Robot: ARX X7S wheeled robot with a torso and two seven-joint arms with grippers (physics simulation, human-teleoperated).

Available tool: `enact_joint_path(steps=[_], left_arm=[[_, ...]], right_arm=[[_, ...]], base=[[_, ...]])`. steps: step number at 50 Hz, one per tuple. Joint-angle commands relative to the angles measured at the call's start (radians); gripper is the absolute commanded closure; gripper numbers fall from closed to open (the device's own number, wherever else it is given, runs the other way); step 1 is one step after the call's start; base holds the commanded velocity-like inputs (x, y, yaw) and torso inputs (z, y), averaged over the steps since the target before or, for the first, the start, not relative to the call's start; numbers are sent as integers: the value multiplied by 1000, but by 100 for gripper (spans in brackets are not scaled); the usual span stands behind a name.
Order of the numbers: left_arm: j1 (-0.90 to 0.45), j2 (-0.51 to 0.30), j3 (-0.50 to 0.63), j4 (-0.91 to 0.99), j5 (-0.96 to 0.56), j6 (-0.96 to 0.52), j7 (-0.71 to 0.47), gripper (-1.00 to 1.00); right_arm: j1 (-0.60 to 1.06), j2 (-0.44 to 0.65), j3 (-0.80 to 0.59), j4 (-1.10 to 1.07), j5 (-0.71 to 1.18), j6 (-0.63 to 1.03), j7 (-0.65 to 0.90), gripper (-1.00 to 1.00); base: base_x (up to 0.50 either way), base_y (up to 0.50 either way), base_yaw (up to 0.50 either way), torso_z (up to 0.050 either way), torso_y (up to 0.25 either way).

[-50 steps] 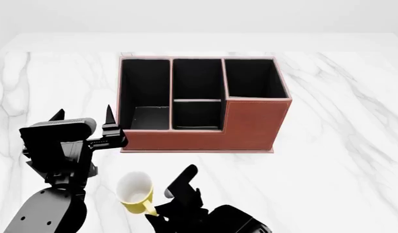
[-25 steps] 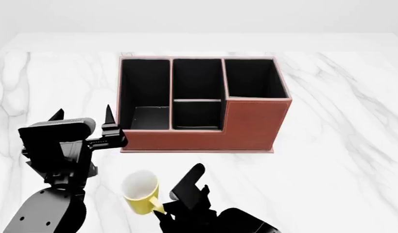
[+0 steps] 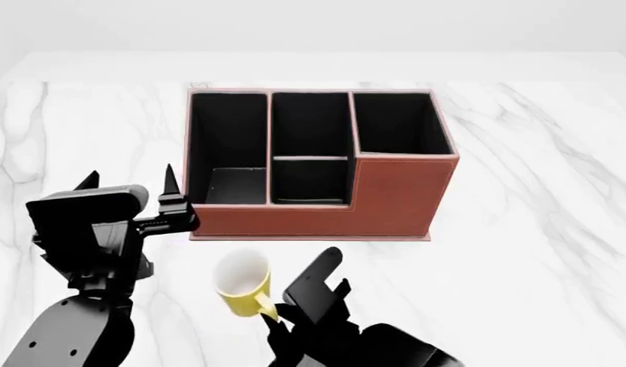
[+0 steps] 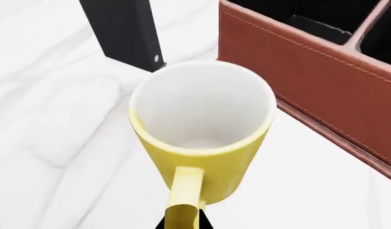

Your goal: Pick up the yellow and white mug and place it to the right of the caddy.

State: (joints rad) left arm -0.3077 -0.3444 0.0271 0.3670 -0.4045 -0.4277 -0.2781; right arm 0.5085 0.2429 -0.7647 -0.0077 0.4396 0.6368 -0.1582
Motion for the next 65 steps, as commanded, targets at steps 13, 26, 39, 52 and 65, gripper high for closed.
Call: enact_joint_path(steps=[13, 26, 39, 52, 65], left_arm=[[1, -5, 1, 4, -10, 0, -6, -100], [5, -8, 2, 5, -14, 4, -8, -100], [5, -11, 3, 7, -19, 4, -12, -100], [6, -14, 8, 13, -20, 2, -16, -100], [5, -17, 10, 13, -24, 4, -18, -100]], right_arm=[[-47, 87, 63, -158, 26, 50, 89, 100], [-125, 152, 124, -273, 61, 66, 154, 100], [-167, 198, 197, -343, 97, 74, 205, 100], [-247, 235, 270, -387, 127, 26, 239, 100], [-319, 260, 313, -390, 142, -21, 256, 100]], base=[[0, 0, 0, 0, 0], [0, 0, 0, 0, 0], [0, 0, 0, 0, 0], [0, 0, 0, 0, 1], [0, 0, 0, 0, 0]])
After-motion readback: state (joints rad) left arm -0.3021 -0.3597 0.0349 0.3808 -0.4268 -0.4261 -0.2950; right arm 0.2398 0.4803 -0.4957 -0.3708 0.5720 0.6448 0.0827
